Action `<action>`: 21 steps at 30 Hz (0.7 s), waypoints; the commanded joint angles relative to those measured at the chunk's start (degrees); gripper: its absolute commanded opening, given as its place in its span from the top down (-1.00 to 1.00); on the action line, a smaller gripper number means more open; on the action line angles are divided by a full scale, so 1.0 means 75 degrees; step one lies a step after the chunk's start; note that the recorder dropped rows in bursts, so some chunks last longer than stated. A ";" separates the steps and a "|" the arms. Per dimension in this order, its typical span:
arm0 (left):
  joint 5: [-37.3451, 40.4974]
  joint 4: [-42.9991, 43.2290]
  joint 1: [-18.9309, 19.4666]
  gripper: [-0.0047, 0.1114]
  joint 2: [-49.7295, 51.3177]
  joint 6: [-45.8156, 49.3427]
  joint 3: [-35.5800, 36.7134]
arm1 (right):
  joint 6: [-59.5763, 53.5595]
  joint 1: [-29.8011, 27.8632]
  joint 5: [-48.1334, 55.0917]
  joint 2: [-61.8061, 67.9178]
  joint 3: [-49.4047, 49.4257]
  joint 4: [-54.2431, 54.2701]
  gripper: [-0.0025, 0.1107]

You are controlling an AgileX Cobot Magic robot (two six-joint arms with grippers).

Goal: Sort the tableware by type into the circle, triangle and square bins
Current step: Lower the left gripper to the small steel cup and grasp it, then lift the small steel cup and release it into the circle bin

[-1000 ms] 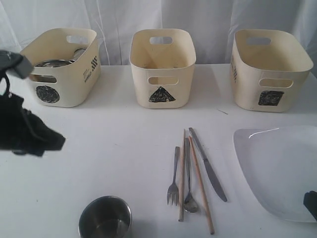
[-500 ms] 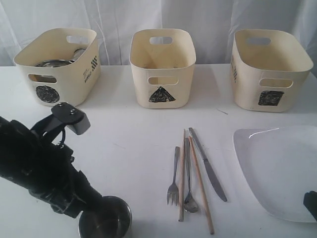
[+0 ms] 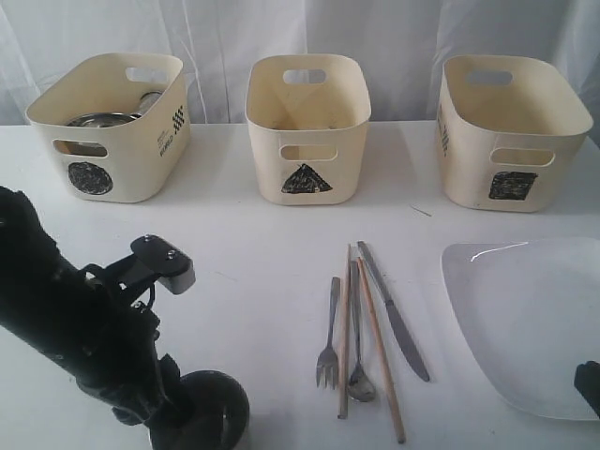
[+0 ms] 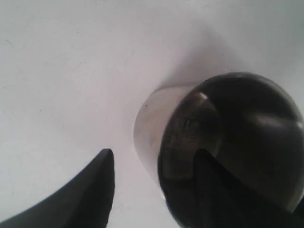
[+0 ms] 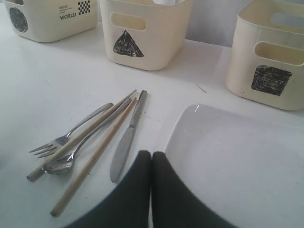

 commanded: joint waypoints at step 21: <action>-0.2570 0.1601 0.3619 0.91 0.1380 -0.1325 -0.6158 | 0.0000 0.0012 -0.0017 -0.0042 0.0042 0.0017 0.96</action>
